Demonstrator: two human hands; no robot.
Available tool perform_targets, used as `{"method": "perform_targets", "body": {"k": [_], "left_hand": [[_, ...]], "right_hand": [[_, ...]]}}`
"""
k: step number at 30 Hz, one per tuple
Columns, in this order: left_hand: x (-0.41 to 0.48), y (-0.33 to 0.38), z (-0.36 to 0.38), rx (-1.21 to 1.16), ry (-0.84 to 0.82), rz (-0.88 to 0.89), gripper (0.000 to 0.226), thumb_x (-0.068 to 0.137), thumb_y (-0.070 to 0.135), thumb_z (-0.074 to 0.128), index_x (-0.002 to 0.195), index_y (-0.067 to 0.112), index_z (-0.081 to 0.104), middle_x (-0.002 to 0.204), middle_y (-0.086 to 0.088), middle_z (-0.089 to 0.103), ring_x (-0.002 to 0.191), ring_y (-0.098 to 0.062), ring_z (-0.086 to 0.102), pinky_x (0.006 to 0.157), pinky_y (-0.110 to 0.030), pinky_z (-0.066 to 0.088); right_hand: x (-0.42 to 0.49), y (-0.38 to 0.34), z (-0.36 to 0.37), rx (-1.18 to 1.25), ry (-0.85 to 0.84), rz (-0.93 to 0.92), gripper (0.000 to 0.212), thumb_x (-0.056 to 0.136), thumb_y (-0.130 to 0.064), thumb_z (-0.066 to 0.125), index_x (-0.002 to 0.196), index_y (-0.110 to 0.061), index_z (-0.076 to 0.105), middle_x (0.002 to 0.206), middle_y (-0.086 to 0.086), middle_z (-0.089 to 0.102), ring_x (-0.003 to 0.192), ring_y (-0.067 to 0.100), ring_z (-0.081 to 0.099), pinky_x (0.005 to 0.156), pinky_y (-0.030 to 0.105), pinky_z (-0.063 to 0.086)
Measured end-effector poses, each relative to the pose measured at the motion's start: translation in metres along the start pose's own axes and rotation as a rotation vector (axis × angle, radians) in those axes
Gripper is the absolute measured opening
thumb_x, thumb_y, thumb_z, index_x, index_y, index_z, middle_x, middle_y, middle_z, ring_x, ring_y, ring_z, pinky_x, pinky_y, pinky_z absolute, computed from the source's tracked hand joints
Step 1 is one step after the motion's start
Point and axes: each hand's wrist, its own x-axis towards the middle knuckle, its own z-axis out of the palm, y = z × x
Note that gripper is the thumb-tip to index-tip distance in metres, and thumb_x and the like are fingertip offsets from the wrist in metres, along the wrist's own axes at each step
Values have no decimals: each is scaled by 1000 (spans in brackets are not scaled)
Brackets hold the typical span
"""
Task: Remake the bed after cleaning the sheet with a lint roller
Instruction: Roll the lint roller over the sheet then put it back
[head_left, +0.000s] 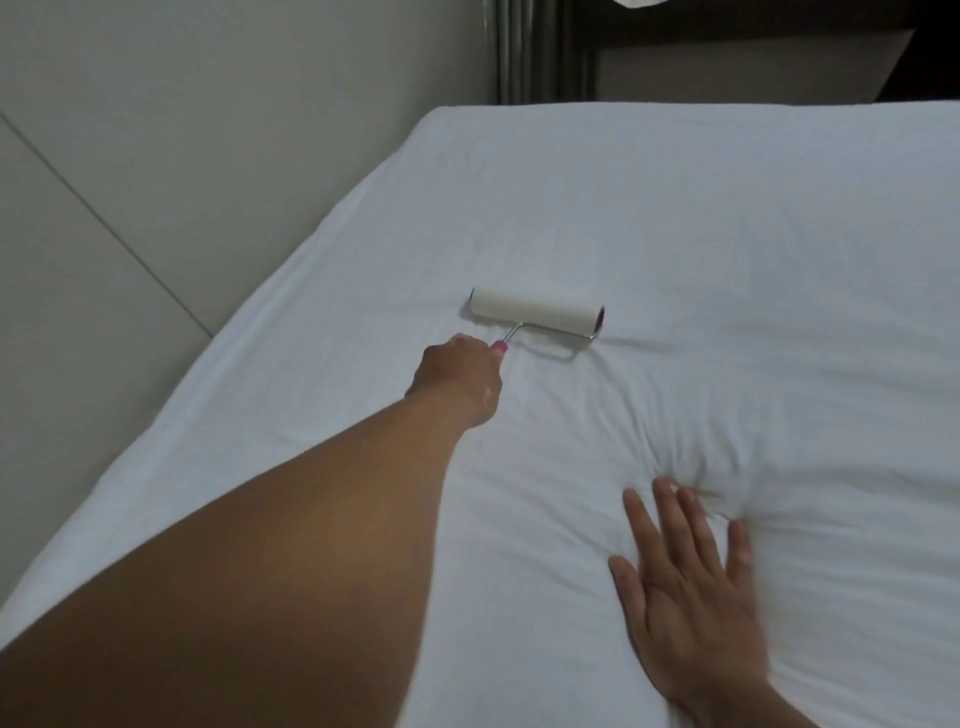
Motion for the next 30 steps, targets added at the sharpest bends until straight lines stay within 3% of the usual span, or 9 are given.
{"method": "perform_targets", "body": {"k": [4, 7, 10, 16, 20, 23, 25, 28, 30], "left_hand": [[-4, -14, -43, 72, 101, 6, 41, 109, 27, 27, 137, 20, 56, 134, -15, 58, 123, -35, 54, 102, -40, 43], [4, -45, -50, 177, 21, -76, 42, 109, 31, 28, 125, 11, 61, 124, -15, 63, 113, -34, 59, 91, -38, 47], [-20, -73, -34, 79, -60, -123, 49, 107, 40, 30, 113, 8, 67, 114, -17, 67, 105, -37, 62, 83, -36, 47], [-166, -130, 0, -41, 50, -194, 40, 103, 46, 38, 113, 25, 71, 106, -10, 74, 101, -37, 66, 80, -36, 47], [-263, -161, 0, -45, 32, -313, 32, 97, 53, 50, 115, 40, 72, 104, 0, 77, 103, -32, 68, 80, -35, 49], [-300, -165, -9, -31, 71, -357, 46, 79, 72, 38, 96, 51, 74, 92, -4, 77, 90, -35, 72, 70, -36, 48], [-293, -151, -16, -30, 91, -383, 20, 92, 59, 49, 80, 55, 65, 97, -7, 77, 94, -36, 71, 74, -38, 46], [-247, -86, -21, -217, 198, -186, 31, 103, 41, 39, 111, 36, 69, 102, 1, 73, 102, -34, 67, 83, -38, 48], [-200, -35, -19, -268, 200, -98, 37, 106, 33, 38, 133, 25, 62, 114, 0, 69, 114, -32, 60, 94, -38, 46]], "right_hand": [[-1, -4, -3, 11, 47, -4, 65, 93, -52, 32, 151, -22, 41, 161, 6, 32, 145, 27, 36, 115, 62, 21], [-1, -4, -2, 12, 71, 0, 65, 92, -52, 34, 149, -22, 43, 160, 6, 33, 145, 27, 37, 115, 62, 21], [-2, -2, 0, -4, 9, -9, 67, 93, -53, 29, 152, -23, 39, 161, 6, 31, 147, 26, 33, 117, 62, 19], [-2, -3, -2, -34, -78, 19, 66, 96, -55, 23, 155, -27, 30, 163, 5, 26, 150, 24, 22, 118, 59, 13], [-3, -2, -9, -38, -100, 34, 67, 96, -58, 15, 157, -29, 24, 164, 3, 22, 151, 24, 18, 120, 58, 10], [-3, -5, -13, -38, -111, 41, 67, 97, -58, 13, 158, -31, 20, 165, 2, 18, 152, 23, 14, 120, 57, 7], [-2, -7, -18, -35, -118, 52, 67, 96, -58, 15, 157, -31, 21, 165, 2, 19, 152, 22, 14, 121, 57, 6], [-4, -8, -25, -34, -117, 45, 67, 97, -59, 16, 157, -31, 23, 164, 2, 21, 152, 22, 17, 120, 57, 8], [-6, -7, -24, -32, -93, 44, 66, 98, -58, 16, 157, -30, 25, 164, 2, 23, 151, 22, 19, 120, 57, 10]]}}
